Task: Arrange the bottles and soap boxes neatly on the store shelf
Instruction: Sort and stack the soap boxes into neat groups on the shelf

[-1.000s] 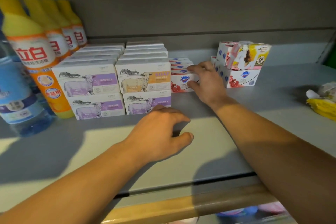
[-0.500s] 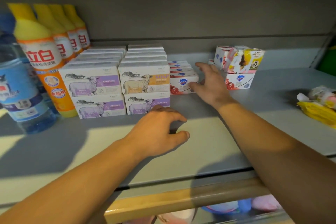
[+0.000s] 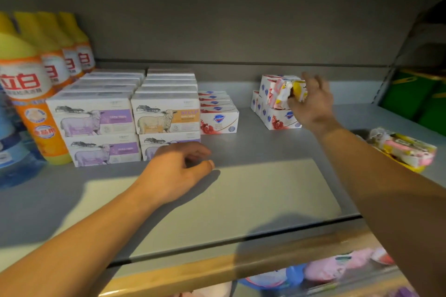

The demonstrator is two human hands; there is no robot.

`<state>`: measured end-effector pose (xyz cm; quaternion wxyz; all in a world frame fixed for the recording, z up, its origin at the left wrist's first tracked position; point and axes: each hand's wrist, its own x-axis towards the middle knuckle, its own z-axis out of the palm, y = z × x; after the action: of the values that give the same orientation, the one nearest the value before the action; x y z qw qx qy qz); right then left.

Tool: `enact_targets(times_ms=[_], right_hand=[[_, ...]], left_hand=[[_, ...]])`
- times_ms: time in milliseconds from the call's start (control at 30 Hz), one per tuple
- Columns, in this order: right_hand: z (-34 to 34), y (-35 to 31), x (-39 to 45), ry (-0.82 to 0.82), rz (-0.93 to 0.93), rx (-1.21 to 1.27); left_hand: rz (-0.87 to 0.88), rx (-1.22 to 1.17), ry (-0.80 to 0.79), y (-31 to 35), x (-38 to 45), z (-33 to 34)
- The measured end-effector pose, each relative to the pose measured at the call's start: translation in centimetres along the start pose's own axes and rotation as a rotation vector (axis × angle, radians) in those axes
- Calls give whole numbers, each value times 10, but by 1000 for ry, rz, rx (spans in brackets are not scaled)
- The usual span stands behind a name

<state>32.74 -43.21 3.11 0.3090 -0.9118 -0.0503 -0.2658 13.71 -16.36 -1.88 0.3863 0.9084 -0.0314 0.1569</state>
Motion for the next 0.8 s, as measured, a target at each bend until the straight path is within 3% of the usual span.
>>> enact_targets(times_ms=[100, 267, 367, 567, 800], right_hand=[[0, 6, 14, -102, -17, -142], [-6, 1, 7, 57, -121, -255], [-17, -11, -7, 30, -141, -218], [-40, -59, -70, -125, -110, 147], [-20, -106, -147, -432, -113, 590]], left_hand=[[-13, -22, 14, -3, 4, 1], [-32, -36, 10, -4, 5, 1], [-35, -47, 17, -1, 4, -1], [-15, -155, 56, 5, 4, -9], [-49, -666, -90, 13, -5, -19]])
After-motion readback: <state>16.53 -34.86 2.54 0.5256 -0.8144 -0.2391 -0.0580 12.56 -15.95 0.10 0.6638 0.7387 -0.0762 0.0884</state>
